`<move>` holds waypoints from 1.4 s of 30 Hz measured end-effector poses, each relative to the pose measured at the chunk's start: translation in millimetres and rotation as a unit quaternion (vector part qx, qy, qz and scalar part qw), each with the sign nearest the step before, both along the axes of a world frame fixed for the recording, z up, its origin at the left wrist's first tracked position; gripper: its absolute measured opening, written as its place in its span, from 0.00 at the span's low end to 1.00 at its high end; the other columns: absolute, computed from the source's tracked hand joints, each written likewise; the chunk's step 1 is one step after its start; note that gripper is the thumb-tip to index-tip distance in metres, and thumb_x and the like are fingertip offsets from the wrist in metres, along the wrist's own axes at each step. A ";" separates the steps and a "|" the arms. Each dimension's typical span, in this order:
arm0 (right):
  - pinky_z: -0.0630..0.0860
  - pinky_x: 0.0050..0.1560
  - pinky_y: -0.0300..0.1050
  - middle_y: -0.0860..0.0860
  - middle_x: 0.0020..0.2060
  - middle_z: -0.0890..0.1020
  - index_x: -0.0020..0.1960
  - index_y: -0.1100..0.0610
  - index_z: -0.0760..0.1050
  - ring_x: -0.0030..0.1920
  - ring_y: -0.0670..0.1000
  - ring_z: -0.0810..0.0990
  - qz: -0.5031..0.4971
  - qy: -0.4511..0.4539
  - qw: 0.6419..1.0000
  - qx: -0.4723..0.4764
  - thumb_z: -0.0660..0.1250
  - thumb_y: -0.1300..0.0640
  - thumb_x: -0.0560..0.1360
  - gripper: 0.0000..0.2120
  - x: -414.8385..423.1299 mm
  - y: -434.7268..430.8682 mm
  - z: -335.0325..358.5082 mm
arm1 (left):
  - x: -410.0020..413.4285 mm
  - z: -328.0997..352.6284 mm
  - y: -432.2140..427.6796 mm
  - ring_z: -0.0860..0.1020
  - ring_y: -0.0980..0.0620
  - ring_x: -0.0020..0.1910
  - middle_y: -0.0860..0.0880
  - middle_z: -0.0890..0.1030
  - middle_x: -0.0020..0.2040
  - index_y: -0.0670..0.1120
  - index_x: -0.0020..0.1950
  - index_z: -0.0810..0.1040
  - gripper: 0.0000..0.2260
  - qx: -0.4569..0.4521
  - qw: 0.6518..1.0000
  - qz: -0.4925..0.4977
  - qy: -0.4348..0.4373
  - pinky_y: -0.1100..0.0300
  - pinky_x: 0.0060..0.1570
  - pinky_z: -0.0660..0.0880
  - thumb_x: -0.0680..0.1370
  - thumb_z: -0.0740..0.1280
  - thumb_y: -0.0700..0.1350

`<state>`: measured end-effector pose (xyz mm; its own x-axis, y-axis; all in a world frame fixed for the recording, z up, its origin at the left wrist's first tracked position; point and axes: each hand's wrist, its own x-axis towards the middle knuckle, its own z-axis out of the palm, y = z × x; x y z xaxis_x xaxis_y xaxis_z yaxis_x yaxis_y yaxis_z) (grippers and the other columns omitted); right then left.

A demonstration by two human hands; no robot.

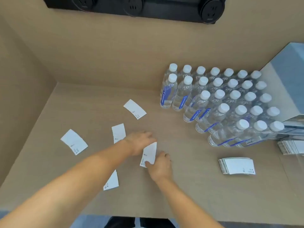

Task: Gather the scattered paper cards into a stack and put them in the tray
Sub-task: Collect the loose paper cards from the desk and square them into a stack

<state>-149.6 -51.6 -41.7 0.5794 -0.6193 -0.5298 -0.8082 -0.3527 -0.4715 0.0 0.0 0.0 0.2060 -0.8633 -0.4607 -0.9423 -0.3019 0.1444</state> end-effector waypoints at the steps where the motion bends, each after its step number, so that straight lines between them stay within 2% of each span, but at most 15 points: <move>1: 0.74 0.47 0.47 0.52 0.58 0.70 0.61 0.56 0.67 0.59 0.55 0.71 -0.016 0.009 1.000 -0.018 0.71 0.43 0.70 0.27 1.1 6.0 -0.6 | 4.7 -0.7 -6.7 0.72 0.45 0.59 0.50 0.70 0.61 0.56 0.71 0.64 0.31 0.004 1.000 -0.023 0.000 0.55 0.44 0.69 0.73 0.68 0.36; 5: 0.73 0.40 0.46 0.50 0.54 0.68 0.59 0.53 0.65 0.57 0.53 0.68 -0.049 0.038 0.995 -0.079 0.72 0.38 0.65 0.31 5.1 25.9 -1.8 | 10.2 -8.4 -23.9 0.69 0.44 0.62 0.49 0.65 0.68 0.56 0.71 0.65 0.31 0.048 0.994 -0.097 0.004 0.53 0.52 0.72 0.71 0.72 0.40; 8: 0.75 0.43 0.44 0.50 0.54 0.68 0.61 0.53 0.65 0.56 0.53 0.68 -0.030 0.038 0.993 -0.110 0.72 0.40 0.64 0.32 4.7 28.3 -9.3 | 11.2 -18.2 -27.9 0.69 0.44 0.61 0.47 0.66 0.66 0.52 0.68 0.70 0.25 0.035 0.992 -0.119 0.014 0.54 0.50 0.70 0.73 0.69 0.37; 12: 0.76 0.47 0.46 0.51 0.53 0.70 0.59 0.55 0.67 0.55 0.53 0.69 -0.011 0.028 0.995 -0.096 0.71 0.48 0.65 0.26 5.0 26.4 -11.5 | 17.7 -19.1 -32.8 0.71 0.46 0.58 0.48 0.68 0.61 0.49 0.62 0.73 0.17 0.023 0.992 -0.114 0.040 0.54 0.49 0.72 0.74 0.68 0.39; 16: 0.76 0.47 0.46 0.52 0.55 0.69 0.59 0.56 0.68 0.58 0.54 0.67 0.012 0.021 0.995 -0.093 0.69 0.56 0.66 0.23 4.9 14.2 -12.0 | 24.1 -20.4 -24.9 0.70 0.48 0.55 0.49 0.69 0.58 0.46 0.59 0.72 0.20 0.019 0.992 -0.120 0.020 0.57 0.41 0.67 0.70 0.72 0.48; 21: 0.75 0.50 0.45 0.52 0.60 0.67 0.65 0.57 0.66 0.61 0.54 0.64 0.104 -0.010 0.989 -0.101 0.65 0.61 0.68 0.26 2.7 -8.7 -15.2 | 23.4 -25.5 8.1 0.71 0.50 0.49 0.50 0.70 0.52 0.46 0.55 0.70 0.22 -0.015 0.999 -0.019 0.040 0.58 0.39 0.66 0.67 0.70 0.54; 24: 0.76 0.50 0.45 0.51 0.61 0.67 0.65 0.56 0.67 0.63 0.53 0.63 0.165 -0.023 0.980 -0.109 0.64 0.61 0.68 0.25 10.0 -18.0 -10.7 | 21.4 -29.5 32.1 0.69 0.51 0.43 0.50 0.70 0.52 0.45 0.55 0.71 0.22 -0.028 0.998 0.048 0.039 0.59 0.33 0.65 0.67 0.68 0.56; 25: 0.76 0.50 0.45 0.51 0.62 0.67 0.65 0.56 0.67 0.64 0.53 0.63 0.188 -0.029 0.975 -0.113 0.64 0.61 0.68 0.25 13.7 -19.5 -9.0 | 21.4 -28.9 39.2 0.69 0.50 0.43 0.49 0.70 0.53 0.45 0.56 0.71 0.23 -0.029 0.997 0.065 0.035 0.58 0.34 0.68 0.68 0.68 0.57; 27: 0.77 0.50 0.45 0.51 0.62 0.67 0.66 0.56 0.67 0.65 0.53 0.63 0.227 -0.047 0.965 -0.121 0.63 0.62 0.68 0.26 22.0 -21.1 -4.8 | 23.1 -26.9 51.2 0.72 0.49 0.49 0.49 0.70 0.55 0.44 0.59 0.71 0.24 -0.035 0.994 0.097 0.032 0.53 0.42 0.75 0.69 0.67 0.58; 30: 0.77 0.52 0.46 0.51 0.63 0.68 0.67 0.56 0.67 0.65 0.53 0.64 0.257 -0.070 0.954 -0.135 0.63 0.62 0.69 0.26 36.6 -22.4 2.1 | 28.2 -22.8 63.1 0.72 0.49 0.56 0.48 0.70 0.59 0.44 0.63 0.70 0.24 -0.051 0.989 0.135 0.031 0.54 0.49 0.75 0.72 0.66 0.56; 34: 0.77 0.53 0.47 0.51 0.63 0.69 0.66 0.57 0.68 0.65 0.54 0.65 0.287 -0.083 0.944 -0.144 0.63 0.62 0.68 0.26 50.7 -18.0 9.3 | 37.4 -15.2 78.0 0.70 0.49 0.60 0.48 0.67 0.65 0.43 0.68 0.67 0.25 -0.053 0.983 0.165 0.052 0.52 0.54 0.75 0.74 0.66 0.51; 36: 0.77 0.54 0.47 0.51 0.62 0.70 0.67 0.57 0.68 0.65 0.54 0.65 0.304 -0.089 0.938 -0.143 0.63 0.62 0.68 0.26 54.1 -12.6 10.6 | 41.2 -11.2 88.7 0.71 0.49 0.57 0.49 0.67 0.65 0.44 0.68 0.68 0.25 -0.050 0.980 0.178 0.067 0.53 0.52 0.75 0.74 0.67 0.51; 40: 0.77 0.54 0.46 0.49 0.62 0.70 0.67 0.56 0.67 0.66 0.52 0.64 0.332 -0.096 0.929 -0.132 0.63 0.60 0.69 0.27 58.4 5.3 13.4 | 46.8 -10.7 115.8 0.70 0.52 0.47 0.51 0.68 0.59 0.46 0.64 0.70 0.23 -0.043 0.976 0.197 0.077 0.59 0.42 0.70 0.72 0.68 0.52; 42: 0.77 0.53 0.45 0.48 0.62 0.70 0.67 0.55 0.68 0.66 0.51 0.64 0.340 -0.097 0.927 -0.122 0.63 0.59 0.69 0.26 59.0 18.1 15.3 | 49.6 -13.4 131.2 0.70 0.53 0.51 0.52 0.69 0.59 0.47 0.65 0.70 0.24 -0.036 0.978 0.193 0.071 0.60 0.42 0.68 0.71 0.68 0.53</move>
